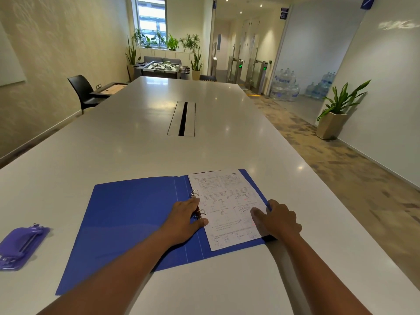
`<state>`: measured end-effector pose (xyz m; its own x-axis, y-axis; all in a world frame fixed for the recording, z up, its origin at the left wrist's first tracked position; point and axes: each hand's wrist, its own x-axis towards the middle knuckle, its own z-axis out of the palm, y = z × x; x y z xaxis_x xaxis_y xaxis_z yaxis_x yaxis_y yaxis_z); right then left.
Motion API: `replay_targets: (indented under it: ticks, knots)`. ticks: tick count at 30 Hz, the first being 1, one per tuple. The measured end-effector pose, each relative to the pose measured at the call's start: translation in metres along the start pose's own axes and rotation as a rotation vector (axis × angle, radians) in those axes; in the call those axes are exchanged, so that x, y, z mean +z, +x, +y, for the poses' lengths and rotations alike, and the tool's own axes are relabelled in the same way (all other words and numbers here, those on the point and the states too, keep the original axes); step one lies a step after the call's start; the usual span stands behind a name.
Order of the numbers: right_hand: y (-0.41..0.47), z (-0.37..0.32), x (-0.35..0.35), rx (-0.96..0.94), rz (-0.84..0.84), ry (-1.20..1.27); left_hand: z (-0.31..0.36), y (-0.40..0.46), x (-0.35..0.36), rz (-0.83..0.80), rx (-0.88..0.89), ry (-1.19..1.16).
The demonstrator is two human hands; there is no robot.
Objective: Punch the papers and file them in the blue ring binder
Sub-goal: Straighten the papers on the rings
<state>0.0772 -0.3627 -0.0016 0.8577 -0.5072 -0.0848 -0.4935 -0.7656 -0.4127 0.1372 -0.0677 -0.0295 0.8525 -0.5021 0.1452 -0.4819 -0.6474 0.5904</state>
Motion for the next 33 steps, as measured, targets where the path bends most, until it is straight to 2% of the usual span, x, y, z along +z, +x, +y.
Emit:
replay_targets:
  ticks: [5, 9, 13, 16, 19, 33]
  knots:
    - [0.0, 0.009, -0.007, 0.004, -0.1, -0.066, -0.007, 0.002, -0.007, -0.033, 0.097, -0.023]
    - [-0.009, 0.004, -0.002, 0.001, -0.074, -0.205, -0.015, -0.001, 0.003, -0.03, 0.0, 0.106]
    - [-0.025, -0.026, 0.013, -0.274, 0.0, -0.252, -0.019, 0.001, 0.006, -0.034, -0.019, 0.127]
    - [-0.038, -0.047, 0.031, -0.473, -0.075, -0.288, -0.018, 0.001, 0.006, -0.031, -0.028, 0.142]
    - [-0.051, -0.058, 0.048, -0.566, -0.128, -0.296, -0.016, -0.001, 0.005, -0.025, -0.023, 0.135]
    - [-0.072, -0.063, 0.069, -0.474, -0.213, -0.35, -0.011, -0.014, -0.008, -0.025, -0.003, 0.145]
